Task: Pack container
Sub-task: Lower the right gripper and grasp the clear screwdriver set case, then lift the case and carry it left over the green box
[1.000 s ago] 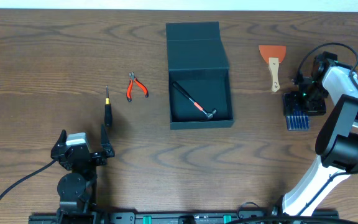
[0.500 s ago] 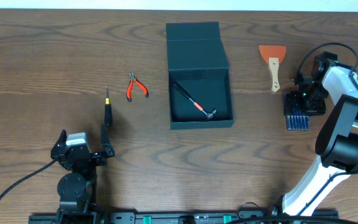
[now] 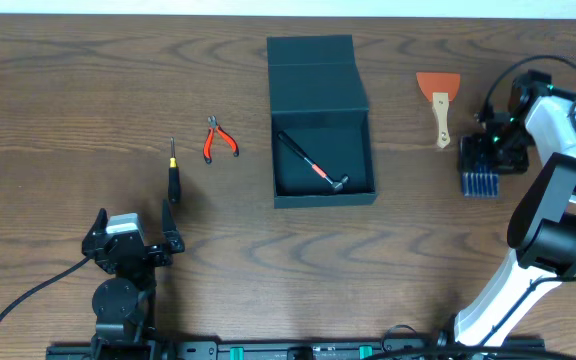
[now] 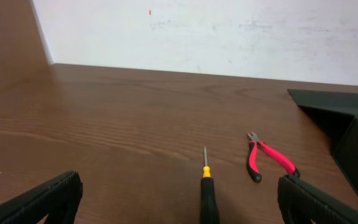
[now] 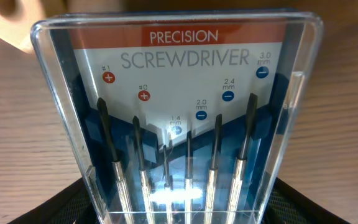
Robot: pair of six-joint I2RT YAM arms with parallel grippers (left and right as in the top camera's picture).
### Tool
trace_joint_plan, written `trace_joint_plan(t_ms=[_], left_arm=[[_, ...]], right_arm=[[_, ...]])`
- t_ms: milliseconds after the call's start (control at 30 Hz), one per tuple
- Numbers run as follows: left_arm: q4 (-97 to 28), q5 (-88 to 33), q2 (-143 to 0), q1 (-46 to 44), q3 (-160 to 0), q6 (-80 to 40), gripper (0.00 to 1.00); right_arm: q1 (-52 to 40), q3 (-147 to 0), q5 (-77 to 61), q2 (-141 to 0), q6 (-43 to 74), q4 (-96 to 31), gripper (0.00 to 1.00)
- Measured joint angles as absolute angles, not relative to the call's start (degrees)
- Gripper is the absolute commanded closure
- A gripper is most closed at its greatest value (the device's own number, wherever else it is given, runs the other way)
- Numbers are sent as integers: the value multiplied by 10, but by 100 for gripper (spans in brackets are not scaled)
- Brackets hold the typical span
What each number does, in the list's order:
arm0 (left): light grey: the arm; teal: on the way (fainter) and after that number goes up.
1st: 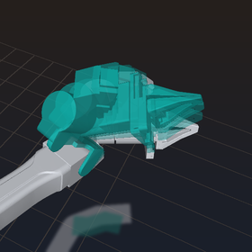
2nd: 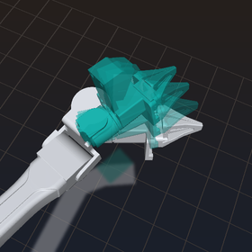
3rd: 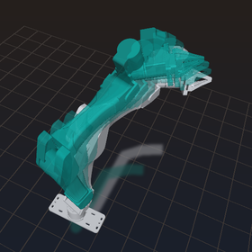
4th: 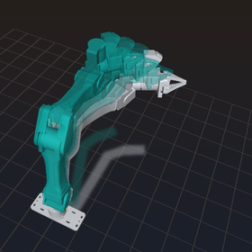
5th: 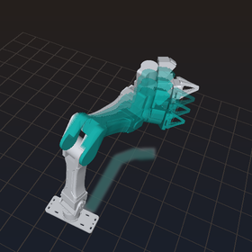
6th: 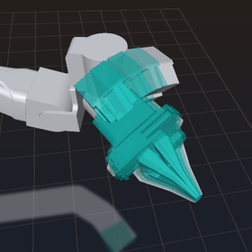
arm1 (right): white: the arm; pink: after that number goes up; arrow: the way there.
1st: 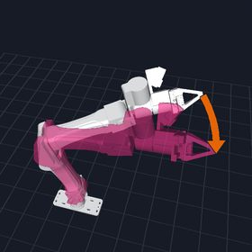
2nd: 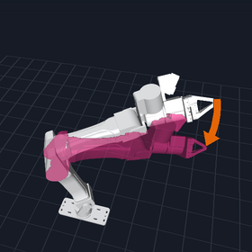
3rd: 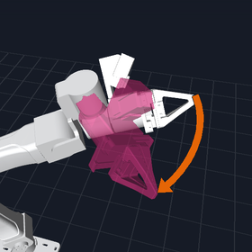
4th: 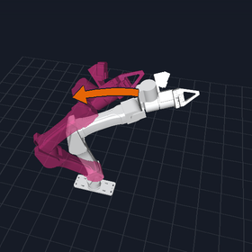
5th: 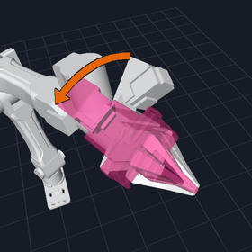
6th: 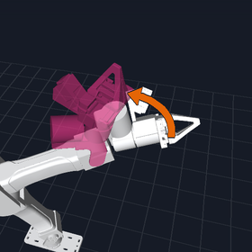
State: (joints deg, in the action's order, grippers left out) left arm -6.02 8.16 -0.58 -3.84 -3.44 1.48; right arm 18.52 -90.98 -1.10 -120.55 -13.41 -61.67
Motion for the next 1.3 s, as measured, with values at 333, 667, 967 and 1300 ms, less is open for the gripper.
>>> trace_joint_plan(t_ms=[333,667,967,1300], left_arm=[[-60,82,-6,-38,-34,15,1],[-60,81,-6,-38,-34,15,1],[-60,82,-6,-38,-34,15,1],[-60,82,-6,-38,-34,15,1]], right_arm=[[168,-1043,-21,-1206,-134,-689,43],[57,-1156,-26,-1206,-129,-750,42],[-86,-1183,-30,-1206,-111,-759,42],[-223,-1183,-30,-1206,-98,-758,39]])
